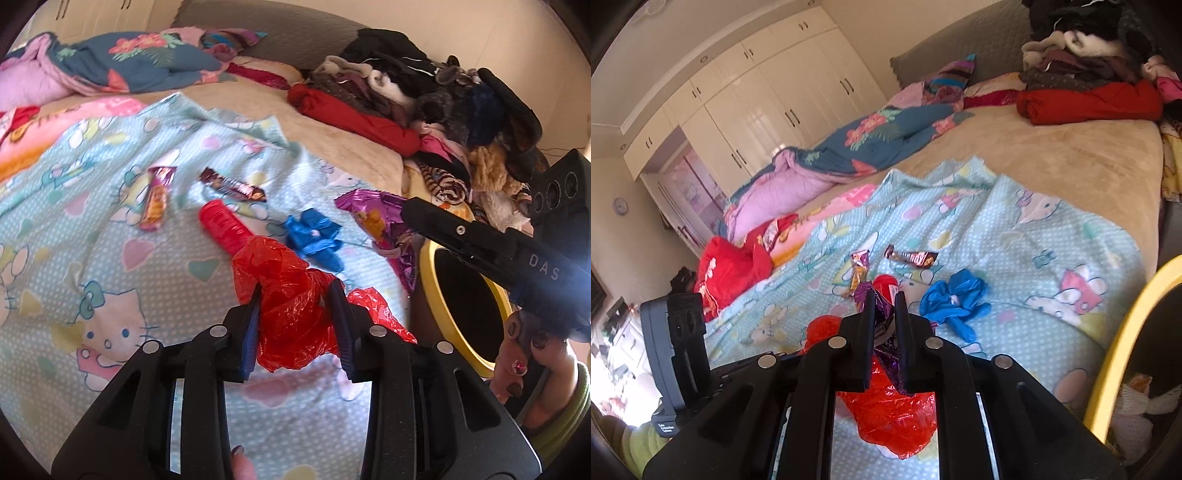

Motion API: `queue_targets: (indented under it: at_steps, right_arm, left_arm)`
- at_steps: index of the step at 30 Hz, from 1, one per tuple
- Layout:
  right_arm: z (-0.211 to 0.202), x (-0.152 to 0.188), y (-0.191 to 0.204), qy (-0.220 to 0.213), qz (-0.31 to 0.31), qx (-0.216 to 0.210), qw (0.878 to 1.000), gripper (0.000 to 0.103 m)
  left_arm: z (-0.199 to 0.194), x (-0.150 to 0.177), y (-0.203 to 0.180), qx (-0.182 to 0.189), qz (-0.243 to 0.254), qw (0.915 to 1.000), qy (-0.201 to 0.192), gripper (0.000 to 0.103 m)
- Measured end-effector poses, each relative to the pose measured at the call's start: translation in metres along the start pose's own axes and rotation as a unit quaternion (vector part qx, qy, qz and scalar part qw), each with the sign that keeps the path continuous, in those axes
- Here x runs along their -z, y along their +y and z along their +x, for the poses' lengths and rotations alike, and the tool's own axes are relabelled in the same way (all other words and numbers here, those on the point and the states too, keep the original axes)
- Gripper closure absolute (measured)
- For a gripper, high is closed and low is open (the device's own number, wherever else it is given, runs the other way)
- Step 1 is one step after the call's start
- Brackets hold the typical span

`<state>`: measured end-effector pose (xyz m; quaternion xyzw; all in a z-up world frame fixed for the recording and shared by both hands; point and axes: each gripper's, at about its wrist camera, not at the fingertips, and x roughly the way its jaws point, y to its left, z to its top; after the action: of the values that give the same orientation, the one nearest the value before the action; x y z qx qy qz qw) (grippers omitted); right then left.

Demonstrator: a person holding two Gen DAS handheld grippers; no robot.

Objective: Collect trash
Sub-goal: 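Carry red bag in left tool and purple wrapper in right tool over bin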

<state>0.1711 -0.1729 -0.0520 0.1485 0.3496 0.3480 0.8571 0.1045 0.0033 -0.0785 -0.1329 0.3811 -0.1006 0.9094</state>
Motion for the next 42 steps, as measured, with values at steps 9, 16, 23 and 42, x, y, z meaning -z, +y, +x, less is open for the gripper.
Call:
queue_targets:
  at_steps: [9, 16, 23, 42]
  right_arm:
    - [-0.041, -0.006, -0.011, -0.04, 0.01, 0.01, 0.999, 0.092]
    - [-0.067, -0.009, -0.019, -0.062, 0.005, 0.033, 0.997, 0.093]
    - [-0.092, -0.012, -0.026, -0.087, 0.007, 0.049, 0.995, 0.093]
    - [-0.159, -0.013, -0.066, -0.143, 0.031, 0.119, 0.982, 0.093]
  left_arm:
    - [-0.012, -0.008, -0.032, 0.007, 0.028, 0.9994, -0.017, 0.076]
    - [-0.016, -0.008, -0.06, 0.022, 0.052, 0.9982, -0.021, 0.076]
    - [-0.019, -0.007, -0.08, 0.037, 0.069, 0.9966, -0.024, 0.076]
    - [-0.02, 0.001, -0.134, 0.074, 0.107, 0.9911, -0.027, 0.076]
